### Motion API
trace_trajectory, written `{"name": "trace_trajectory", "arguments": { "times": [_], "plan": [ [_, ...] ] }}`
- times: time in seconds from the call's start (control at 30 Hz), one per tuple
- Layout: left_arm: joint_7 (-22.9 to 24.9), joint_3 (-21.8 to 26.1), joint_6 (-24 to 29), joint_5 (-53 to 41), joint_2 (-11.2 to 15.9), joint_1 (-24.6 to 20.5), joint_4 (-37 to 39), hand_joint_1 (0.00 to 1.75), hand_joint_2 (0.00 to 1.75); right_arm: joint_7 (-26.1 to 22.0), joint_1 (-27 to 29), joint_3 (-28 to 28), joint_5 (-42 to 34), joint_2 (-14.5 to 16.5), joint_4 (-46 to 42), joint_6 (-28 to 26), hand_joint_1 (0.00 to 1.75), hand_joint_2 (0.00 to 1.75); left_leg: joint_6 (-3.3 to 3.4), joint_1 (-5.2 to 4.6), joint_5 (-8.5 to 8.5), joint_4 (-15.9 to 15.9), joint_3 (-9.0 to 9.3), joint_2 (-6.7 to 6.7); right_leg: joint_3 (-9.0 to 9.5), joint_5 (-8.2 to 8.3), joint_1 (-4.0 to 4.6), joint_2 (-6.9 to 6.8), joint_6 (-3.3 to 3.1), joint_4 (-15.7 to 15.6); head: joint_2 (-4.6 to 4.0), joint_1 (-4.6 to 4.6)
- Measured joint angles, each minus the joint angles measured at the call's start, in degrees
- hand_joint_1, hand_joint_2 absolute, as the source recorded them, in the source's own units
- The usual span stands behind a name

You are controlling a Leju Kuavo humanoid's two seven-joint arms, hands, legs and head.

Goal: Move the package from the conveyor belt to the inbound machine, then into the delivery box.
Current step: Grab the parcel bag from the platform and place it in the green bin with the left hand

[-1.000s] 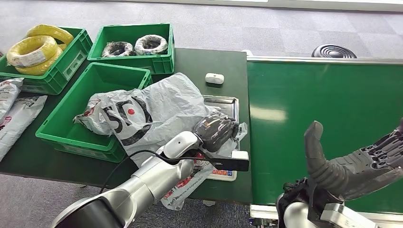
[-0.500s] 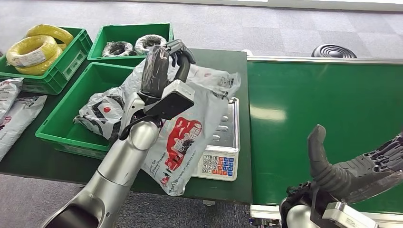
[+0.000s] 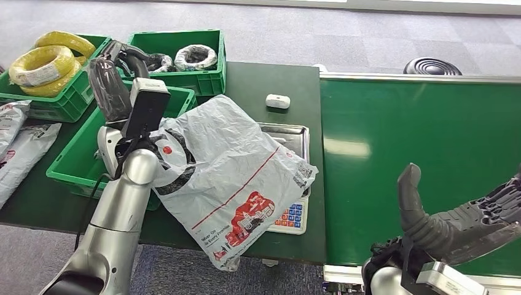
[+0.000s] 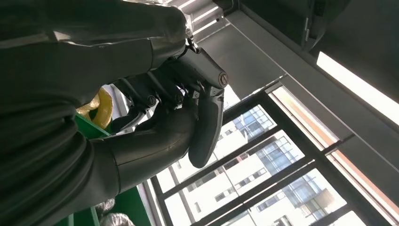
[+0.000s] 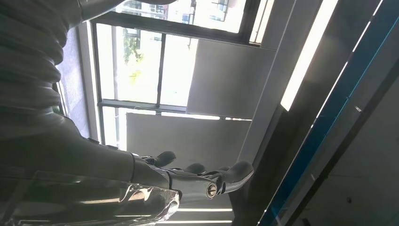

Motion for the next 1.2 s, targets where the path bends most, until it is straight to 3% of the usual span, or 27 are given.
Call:
{"name": "trace_trajectory", "arguments": {
  "times": [0.13,0.17,0.27,0.3,0.43,0.53,0.67,0.8,0.93,1.2],
  "plan": [
    [-0.3,4.0,2.1,1.4,1.0,0.7,1.7,1.65,1.75,0.0,0.1,0.0,-0.1,0.0,0.0,0.0,0.00,1.75,0.01,-0.02,-0.01,0.0,0.01,0.07,0.00,0.00,-0.02,0.07,0.00,0.0,0.00,0.00],
    [-0.6,5.1,2.4,1.9,1.3,1.0,2.0,1.58,1.75,0.0,0.1,0.0,-0.1,0.0,0.0,0.0,0.00,1.75,0.01,-0.02,-0.01,0.0,0.01,0.07,-0.01,0.00,-0.02,0.07,0.00,0.0,0.00,-0.01],
    [-1.3,7.0,2.7,2.4,1.7,1.7,2.6,0.34,1.75,0.0,0.2,0.0,-0.2,0.0,0.0,0.0,0.00,1.75,0.01,-0.02,-0.01,0.0,-0.01,-0.03,-0.01,0.00,-0.02,-0.03,0.00,0.0,0.00,0.01],
    [-1.6,7.4,2.7,2.4,1.8,1.8,2.8,0.00,1.75,0.0,0.2,0.0,-0.3,0.0,0.0,0.0,0.00,1.75,0.01,-0.02,-0.01,0.0,-0.02,-0.04,-0.01,0.00,-0.02,-0.04,0.00,0.0,0.00,0.01],
    [-1.8,8.2,2.5,-1.2,1.9,2.4,3.0,0.00,1.75,0.0,0.2,0.0,-0.4,0.0,0.0,0.0,0.00,1.75,0.01,-0.02,-0.01,0.0,-0.01,-0.01,-0.02,0.00,-0.02,-0.02,0.00,0.0,0.00,0.01],
    [1.4,7.1,-1.1,-11.6,1.4,2.9,3.0,0.00,1.75,0.0,0.2,0.0,-0.6,0.0,0.0,0.0,0.00,1.75,0.01,-0.03,-0.01,0.0,0.00,-0.04,-0.02,0.00,-0.02,-0.05,0.00,0.0,0.00,0.01],
    [8.0,1.4,-10.1,-28.1,-0.2,3.3,4.9,0.00,1.75,0.0,-0.3,0.4,-1.4,0.0,0.3,0.0,0.00,1.75,0.02,-0.08,-0.01,0.0,-0.02,-0.09,0.00,0.00,-0.08,-0.08,0.01,0.0,0.00,0.01],
    [11.6,-4.5,-14.3,-36.9,-1.6,2.6,12.7,0.00,1.75,0.0,-0.8,0.6,-2.0,-0.1,0.8,0.0,0.00,1.75,0.03,-0.12,-0.02,0.0,0.01,-0.06,-0.01,0.01,-0.12,-0.06,0.01,0.0,0.00,0.01],
    [12.3,-8.6,-15.3,-39.5,-2.6,1.1,23.6,0.00,1.75,0.0,-1.1,1.1,-2.8,-0.4,1.1,0.0,0.00,1.75,0.02,-0.11,-0.02,0.0,0.00,-0.03,-0.03,0.01,-0.11,-0.03,0.01,0.0,0.00,-0.01],
    [12.9,-11.3,-16.5,-40.0,-3.4,-1.0,35.4,0.00,1.75,0.0,-1.9,2.2,-4.2,-1.1,2.1,0.0,0.00,1.75,0.02,-0.10,-0.02,0.0,0.01,-0.04,0.01,0.00,-0.10,-0.03,0.01,0.0,0.00,0.01]
  ]
}}
